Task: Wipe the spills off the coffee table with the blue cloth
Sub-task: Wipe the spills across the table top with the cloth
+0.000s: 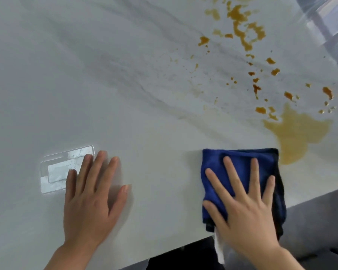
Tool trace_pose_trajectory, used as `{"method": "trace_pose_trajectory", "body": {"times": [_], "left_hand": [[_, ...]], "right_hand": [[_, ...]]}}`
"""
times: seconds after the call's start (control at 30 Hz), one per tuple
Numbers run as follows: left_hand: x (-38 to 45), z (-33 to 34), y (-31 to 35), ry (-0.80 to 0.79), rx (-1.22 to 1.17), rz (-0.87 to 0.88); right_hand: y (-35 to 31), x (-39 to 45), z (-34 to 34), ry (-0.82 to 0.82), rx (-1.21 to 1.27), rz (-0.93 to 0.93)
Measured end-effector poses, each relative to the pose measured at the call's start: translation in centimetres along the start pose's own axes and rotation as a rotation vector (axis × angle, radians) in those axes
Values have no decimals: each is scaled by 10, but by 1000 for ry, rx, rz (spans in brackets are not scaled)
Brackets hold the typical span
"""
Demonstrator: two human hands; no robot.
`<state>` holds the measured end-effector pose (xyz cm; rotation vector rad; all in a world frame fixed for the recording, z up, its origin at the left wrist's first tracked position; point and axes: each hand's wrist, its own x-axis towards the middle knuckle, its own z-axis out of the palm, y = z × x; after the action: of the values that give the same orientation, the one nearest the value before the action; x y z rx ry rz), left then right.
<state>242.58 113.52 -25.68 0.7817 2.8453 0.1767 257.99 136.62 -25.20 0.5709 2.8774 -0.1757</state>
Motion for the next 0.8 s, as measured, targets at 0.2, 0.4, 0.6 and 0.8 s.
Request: {"method": "trace_pose_trajectory", "body": {"times": [0.2,0.4,0.6,0.8], "left_hand": [[1,1,0,5,-9,8],[-1,3,-2,40,-27,5],[0,3,-1,44,-22,0],[1,2,-2,39,-35,-6]], "right_hand": [[6,31,-6,30,-36,-258],[49,85,-20,34,-105,-144],[56,16,-5,81,-65,-75],[29,25,-10,11,-22,-223]]}}
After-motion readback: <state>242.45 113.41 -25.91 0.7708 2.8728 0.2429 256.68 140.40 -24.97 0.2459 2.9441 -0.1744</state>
